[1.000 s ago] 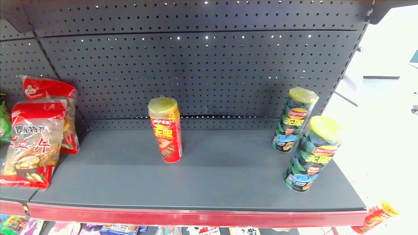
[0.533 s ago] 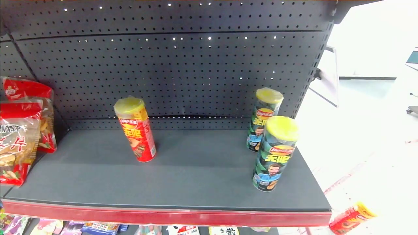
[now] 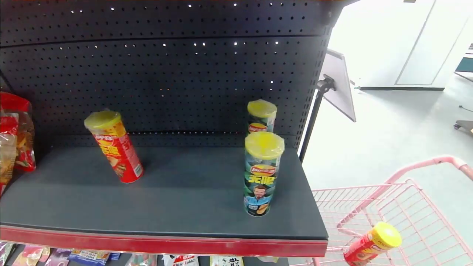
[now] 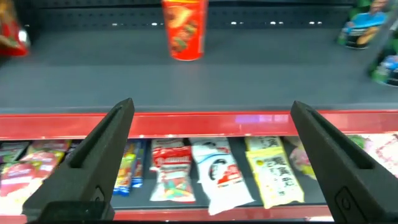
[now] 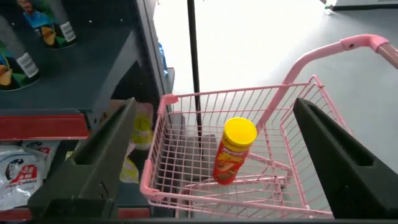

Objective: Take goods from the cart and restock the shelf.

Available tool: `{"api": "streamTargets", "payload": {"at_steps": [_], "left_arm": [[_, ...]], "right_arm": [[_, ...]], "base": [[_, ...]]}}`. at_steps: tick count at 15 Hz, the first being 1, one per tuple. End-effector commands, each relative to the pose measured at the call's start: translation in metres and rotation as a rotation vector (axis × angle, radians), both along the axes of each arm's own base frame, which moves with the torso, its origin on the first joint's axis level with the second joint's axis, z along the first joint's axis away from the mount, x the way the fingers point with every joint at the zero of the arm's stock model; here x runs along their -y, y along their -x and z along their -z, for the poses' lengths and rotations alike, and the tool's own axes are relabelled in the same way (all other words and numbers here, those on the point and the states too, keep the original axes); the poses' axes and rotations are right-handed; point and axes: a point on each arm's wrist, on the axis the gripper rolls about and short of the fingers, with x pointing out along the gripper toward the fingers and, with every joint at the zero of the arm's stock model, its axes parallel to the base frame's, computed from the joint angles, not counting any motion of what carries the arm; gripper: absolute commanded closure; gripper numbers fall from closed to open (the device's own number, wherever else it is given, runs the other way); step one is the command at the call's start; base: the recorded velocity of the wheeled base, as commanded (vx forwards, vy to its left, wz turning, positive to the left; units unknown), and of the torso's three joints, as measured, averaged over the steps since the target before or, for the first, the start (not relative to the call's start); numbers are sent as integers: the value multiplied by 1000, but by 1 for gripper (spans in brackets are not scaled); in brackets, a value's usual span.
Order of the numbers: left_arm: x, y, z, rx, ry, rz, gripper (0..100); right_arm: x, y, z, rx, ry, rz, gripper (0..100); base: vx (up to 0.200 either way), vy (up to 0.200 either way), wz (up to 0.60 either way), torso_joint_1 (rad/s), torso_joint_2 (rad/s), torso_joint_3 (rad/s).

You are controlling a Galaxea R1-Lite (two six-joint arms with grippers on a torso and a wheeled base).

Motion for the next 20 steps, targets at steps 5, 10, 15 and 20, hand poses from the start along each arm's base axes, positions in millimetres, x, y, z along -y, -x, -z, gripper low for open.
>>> {"api": "streamTargets", "payload": {"at_steps": [5,10,15,20], "left_arm": [[0,0,0,-1,7,0,0],[0,0,0,-3,8,0,0],[0,0,0,-1,10,0,0],[0,0,0,-3,11,0,0]], "right_arm": [[0,0,0,-1,0,0,0],[0,0,0,-1,0,0,0],[0,0,0,-1,0,0,0],[0,0,0,-1,0,0,0]], "base": [[0,-200,0,2,2,1],[0,-120,0,1,0,-1],[0,0,0,0,0,0],[-120,0,0,3,1,-2]]}}
